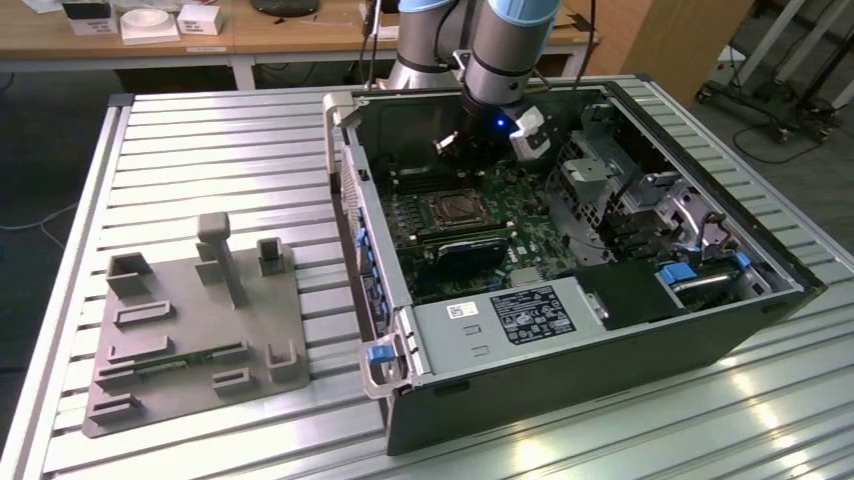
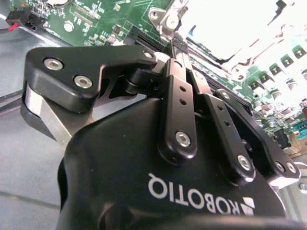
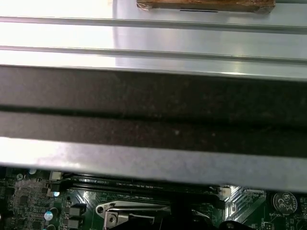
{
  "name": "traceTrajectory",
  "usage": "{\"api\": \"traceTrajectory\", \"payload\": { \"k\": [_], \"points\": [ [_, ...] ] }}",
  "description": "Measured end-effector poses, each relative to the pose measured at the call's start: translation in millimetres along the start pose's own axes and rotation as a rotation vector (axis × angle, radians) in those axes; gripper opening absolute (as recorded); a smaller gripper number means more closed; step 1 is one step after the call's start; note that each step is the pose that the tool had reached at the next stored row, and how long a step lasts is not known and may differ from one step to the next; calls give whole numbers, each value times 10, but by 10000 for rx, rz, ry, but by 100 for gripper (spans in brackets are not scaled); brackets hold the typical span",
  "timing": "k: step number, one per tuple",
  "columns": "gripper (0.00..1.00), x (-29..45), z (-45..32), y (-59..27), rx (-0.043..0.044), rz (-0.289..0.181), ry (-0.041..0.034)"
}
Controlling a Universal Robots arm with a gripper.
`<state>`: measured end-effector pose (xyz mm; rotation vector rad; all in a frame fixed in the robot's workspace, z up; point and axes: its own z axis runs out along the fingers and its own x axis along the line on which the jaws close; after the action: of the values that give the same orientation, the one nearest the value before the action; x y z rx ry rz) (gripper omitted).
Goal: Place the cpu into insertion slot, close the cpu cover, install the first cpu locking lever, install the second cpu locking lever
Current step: 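Install the second cpu locking lever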
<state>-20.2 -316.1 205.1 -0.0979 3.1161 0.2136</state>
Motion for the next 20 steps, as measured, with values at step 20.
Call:
{"api": "traceTrajectory", "payload": {
  "k": [20],
  "points": [
    [11, -4, -243, -11, 2, 2, 0]
  ]
}}
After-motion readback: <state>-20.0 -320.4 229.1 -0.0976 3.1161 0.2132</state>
